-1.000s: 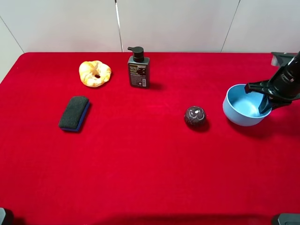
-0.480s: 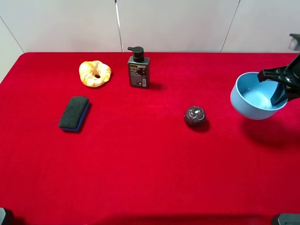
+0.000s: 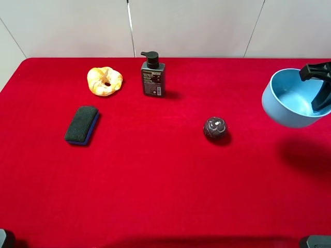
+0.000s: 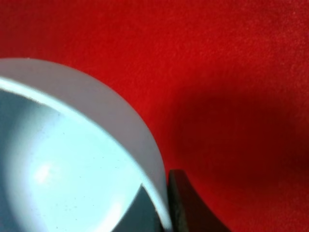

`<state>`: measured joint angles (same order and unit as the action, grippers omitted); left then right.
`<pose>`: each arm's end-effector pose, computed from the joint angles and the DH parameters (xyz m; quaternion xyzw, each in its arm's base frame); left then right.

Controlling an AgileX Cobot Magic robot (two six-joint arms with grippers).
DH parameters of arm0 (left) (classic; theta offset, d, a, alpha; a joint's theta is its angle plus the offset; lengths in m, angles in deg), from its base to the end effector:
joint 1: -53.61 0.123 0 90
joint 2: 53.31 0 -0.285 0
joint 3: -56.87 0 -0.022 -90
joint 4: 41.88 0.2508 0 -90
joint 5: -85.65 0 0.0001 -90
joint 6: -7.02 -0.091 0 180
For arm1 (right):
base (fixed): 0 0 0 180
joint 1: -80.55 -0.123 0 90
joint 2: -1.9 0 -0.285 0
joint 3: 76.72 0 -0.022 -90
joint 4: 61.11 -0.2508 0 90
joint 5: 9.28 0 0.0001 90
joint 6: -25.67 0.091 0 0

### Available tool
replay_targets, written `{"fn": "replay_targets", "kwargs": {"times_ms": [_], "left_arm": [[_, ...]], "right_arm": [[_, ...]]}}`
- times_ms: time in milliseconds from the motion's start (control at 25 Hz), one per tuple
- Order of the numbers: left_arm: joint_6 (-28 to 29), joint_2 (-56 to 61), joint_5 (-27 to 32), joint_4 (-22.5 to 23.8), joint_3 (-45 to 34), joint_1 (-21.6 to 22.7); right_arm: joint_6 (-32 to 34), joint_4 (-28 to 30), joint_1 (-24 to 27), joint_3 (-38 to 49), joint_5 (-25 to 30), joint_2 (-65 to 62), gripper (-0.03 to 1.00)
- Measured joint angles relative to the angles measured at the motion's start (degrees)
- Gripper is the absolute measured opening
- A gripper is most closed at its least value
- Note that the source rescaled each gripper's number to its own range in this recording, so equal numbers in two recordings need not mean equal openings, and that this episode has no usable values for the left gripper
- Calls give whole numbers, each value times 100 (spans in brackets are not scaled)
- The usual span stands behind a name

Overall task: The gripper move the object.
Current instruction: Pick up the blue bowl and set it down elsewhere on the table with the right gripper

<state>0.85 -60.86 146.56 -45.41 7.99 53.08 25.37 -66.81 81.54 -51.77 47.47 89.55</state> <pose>-0.0051 -0.0049 0.2757 0.0511 0.8523 -0.0052 0.5206 0.2453 0.0033 0.2426 0.0293 0.9943 0.0429 0.0932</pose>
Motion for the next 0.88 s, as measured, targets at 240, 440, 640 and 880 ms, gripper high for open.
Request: {"fn": "replay_targets", "kwargs": {"times_ms": [240,440,640,880], "left_arm": [[0,0,0,0,0,0],[0,0,0,0,0,0],[0,0,0,0,0,0],[0,0,0,0,0,0]], "right_arm": [[30,0,-909,0,207,-46,0],[294,-10,-1714,0,257,-47,0],[553,-56,-2507,0,262,-47,0],[658,-285,-3063,0,213,-47,0]]}}
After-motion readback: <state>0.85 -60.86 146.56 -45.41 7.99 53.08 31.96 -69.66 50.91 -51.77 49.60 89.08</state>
